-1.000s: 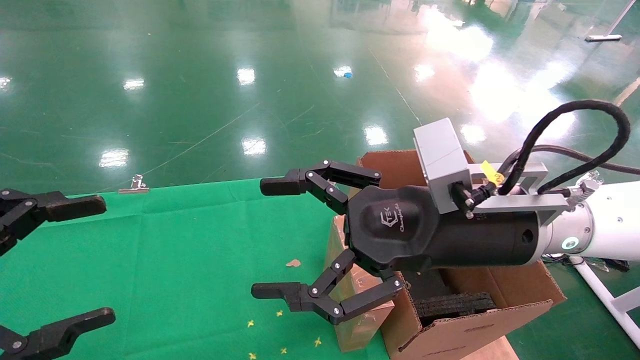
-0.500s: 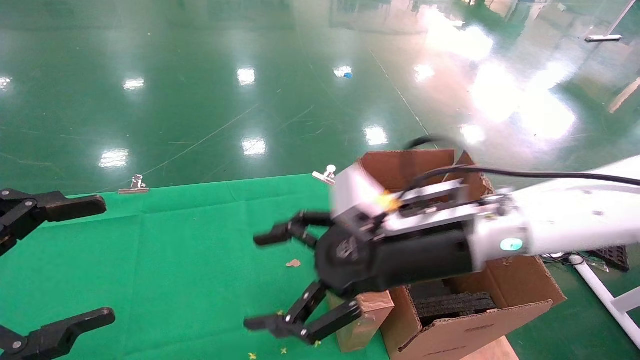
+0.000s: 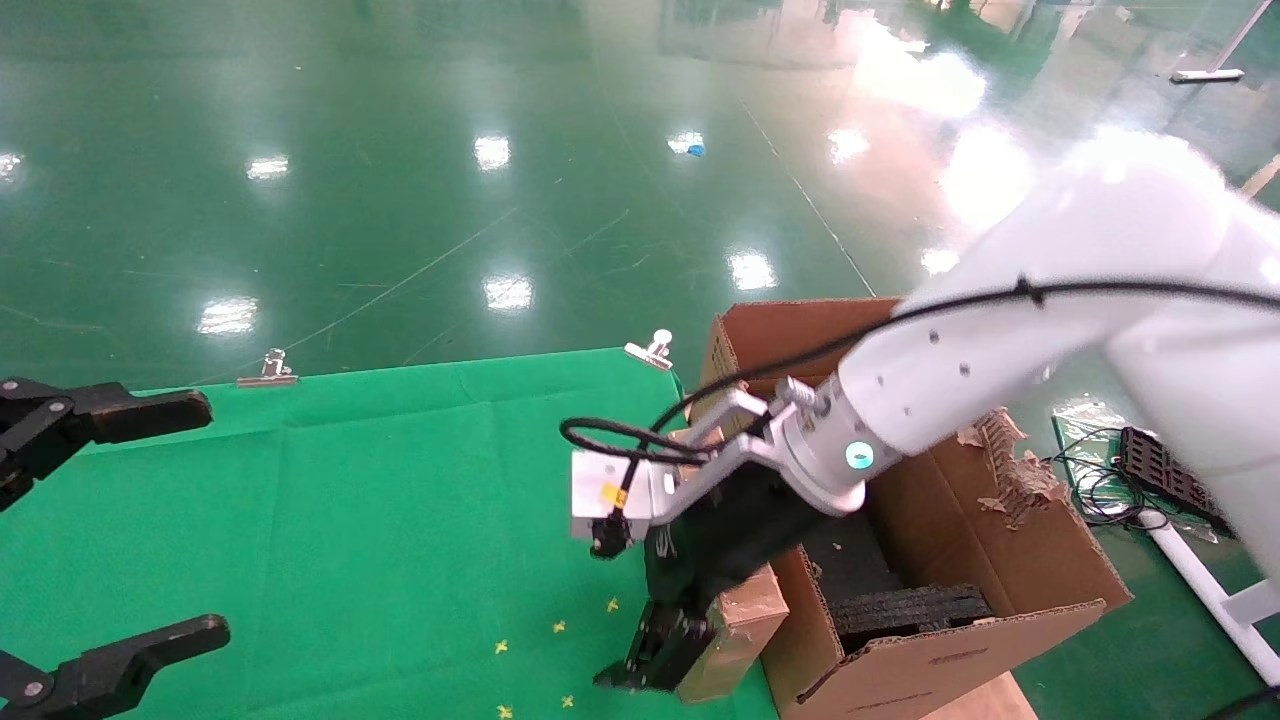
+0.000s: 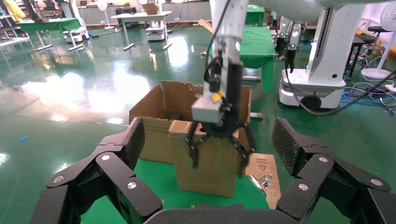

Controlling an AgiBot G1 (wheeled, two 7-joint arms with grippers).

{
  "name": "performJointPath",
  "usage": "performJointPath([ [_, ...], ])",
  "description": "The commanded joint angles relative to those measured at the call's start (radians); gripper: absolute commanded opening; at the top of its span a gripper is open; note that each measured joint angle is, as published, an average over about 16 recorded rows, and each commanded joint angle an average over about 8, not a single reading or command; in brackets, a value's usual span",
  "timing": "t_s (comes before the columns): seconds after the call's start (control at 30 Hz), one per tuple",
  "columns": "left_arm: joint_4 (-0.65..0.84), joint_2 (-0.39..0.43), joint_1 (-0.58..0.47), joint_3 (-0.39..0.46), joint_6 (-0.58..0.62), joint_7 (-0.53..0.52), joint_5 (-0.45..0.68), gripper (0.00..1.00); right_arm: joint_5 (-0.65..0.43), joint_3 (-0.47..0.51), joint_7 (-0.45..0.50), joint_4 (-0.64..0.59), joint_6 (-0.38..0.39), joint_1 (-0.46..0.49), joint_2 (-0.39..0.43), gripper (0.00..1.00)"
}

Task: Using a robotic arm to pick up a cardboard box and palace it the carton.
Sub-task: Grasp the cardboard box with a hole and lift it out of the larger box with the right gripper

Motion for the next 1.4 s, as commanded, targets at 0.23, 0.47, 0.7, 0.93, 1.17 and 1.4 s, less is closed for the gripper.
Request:
performJointPath([
  [0.23, 0.000, 0.000, 0.000, 0.001, 0.000, 0.000, 0.000, 1.00, 0.016, -0.236, 0.008, 0.014, -0.005, 0.252, -0.011, 1.00],
  [0.47, 0.000, 0.000, 0.000, 0.001, 0.000, 0.001, -0.001, 1.00, 0.046, -0.486, 0.022, 0.020, 0.000, 0.438, -0.027, 1.00],
  [0.7, 0.000, -0.001, 0.000, 0.002, -0.001, 0.001, -0.001, 1.00, 0.080, -0.644, 0.041, 0.020, 0.019, 0.513, -0.039, 1.00],
  [0.93, 0.000, -0.001, 0.000, 0.002, -0.001, 0.001, -0.001, 1.00, 0.092, -0.701, 0.053, 0.019, 0.039, 0.528, -0.048, 1.00],
  [1.17, 0.000, -0.001, -0.001, 0.003, -0.001, 0.001, -0.002, 1.00, 0.096, -0.724, 0.070, 0.011, 0.053, 0.537, -0.051, 1.00],
  [1.4, 0.000, -0.001, -0.001, 0.003, -0.001, 0.002, -0.002, 1.00, 0.145, -0.718, 0.249, -0.108, 0.071, 0.557, -0.046, 1.00],
])
